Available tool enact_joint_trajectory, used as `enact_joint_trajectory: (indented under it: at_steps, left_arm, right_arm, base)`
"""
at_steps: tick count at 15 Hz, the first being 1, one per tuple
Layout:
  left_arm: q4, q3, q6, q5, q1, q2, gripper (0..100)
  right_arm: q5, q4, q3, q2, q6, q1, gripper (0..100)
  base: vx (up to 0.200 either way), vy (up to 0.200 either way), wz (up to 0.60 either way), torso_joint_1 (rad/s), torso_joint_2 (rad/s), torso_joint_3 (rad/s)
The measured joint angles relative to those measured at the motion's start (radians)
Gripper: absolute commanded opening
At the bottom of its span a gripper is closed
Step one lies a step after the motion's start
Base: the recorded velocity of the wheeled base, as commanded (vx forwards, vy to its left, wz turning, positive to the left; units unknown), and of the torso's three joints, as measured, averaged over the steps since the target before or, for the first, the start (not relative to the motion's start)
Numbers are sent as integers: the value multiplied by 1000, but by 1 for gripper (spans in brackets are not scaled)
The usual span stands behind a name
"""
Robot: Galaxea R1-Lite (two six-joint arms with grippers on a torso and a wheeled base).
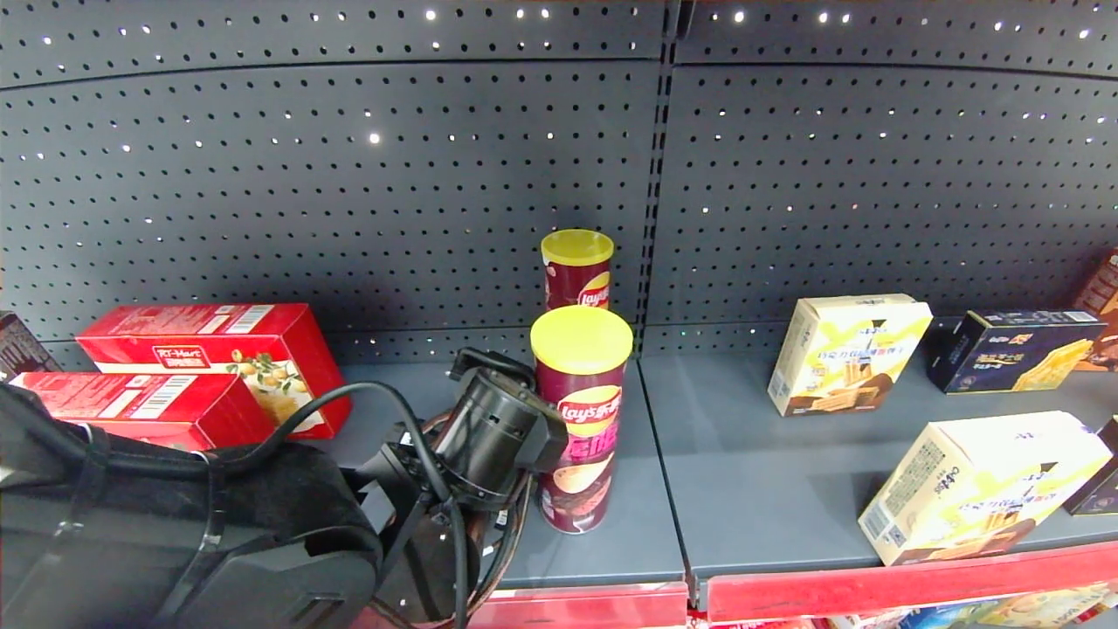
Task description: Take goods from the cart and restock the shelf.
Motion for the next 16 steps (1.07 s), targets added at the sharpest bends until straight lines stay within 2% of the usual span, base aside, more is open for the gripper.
enact_joint_trajectory:
  at_steps: [4, 16]
  left_arm:
    - [1, 54, 0, 0, 10, -13, 100]
    - [0, 48, -6, -3, -30, -13, 100]
  right_arm:
    - [0, 0, 0, 0, 2, 0, 100]
    - [0, 0, -3, -5, 2, -1, 100]
  base:
    - [0, 0, 0, 0, 0, 0]
    - [0, 0, 0, 0, 0, 0]
